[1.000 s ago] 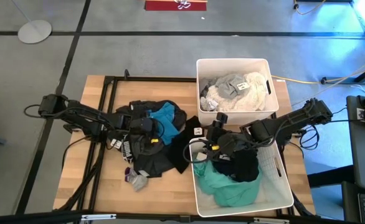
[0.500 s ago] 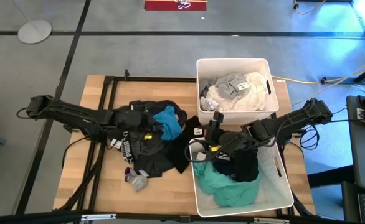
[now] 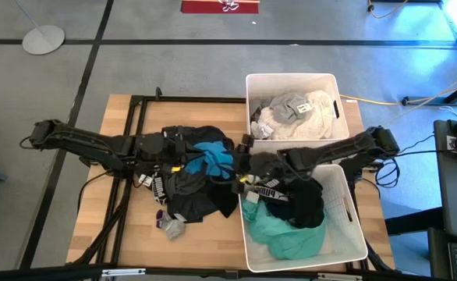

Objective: Sort clothes
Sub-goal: Put the light blue pants into the bottom white laundry bin

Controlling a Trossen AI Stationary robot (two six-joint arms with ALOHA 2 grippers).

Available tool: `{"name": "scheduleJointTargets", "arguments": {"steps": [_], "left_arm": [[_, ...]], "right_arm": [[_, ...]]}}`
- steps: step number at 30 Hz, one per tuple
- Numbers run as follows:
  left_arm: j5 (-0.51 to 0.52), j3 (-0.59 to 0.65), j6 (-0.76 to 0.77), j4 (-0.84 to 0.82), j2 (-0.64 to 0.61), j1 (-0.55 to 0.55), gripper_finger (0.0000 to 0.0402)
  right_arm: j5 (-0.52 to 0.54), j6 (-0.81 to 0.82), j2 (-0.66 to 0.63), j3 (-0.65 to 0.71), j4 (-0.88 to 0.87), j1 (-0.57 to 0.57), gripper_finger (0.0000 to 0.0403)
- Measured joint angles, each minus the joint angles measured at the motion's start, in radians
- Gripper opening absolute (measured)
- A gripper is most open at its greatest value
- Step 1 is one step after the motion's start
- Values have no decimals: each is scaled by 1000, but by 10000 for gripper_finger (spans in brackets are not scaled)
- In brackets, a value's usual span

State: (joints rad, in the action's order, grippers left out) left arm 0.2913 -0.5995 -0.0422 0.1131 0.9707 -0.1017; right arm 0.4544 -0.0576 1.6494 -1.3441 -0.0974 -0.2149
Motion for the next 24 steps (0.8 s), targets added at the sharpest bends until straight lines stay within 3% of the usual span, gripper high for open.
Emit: {"name": "scheduleJointTargets", "arguments": {"steps": [9,19,21,24], "left_arm": [[-1,0,-2,4,1,-25,16],[-23,0,0,12,1,-32,17],[-26,0,0,11,1,-32,17],[-26,0,0,9,1,-32,17]], "right_arm": [[-110,3,100,0,127,72,220],[-138,-3,181,0,188,93,220],[-140,-7,187,0,194,93,210],[-133,-46,187,0,207,91,162]]}}
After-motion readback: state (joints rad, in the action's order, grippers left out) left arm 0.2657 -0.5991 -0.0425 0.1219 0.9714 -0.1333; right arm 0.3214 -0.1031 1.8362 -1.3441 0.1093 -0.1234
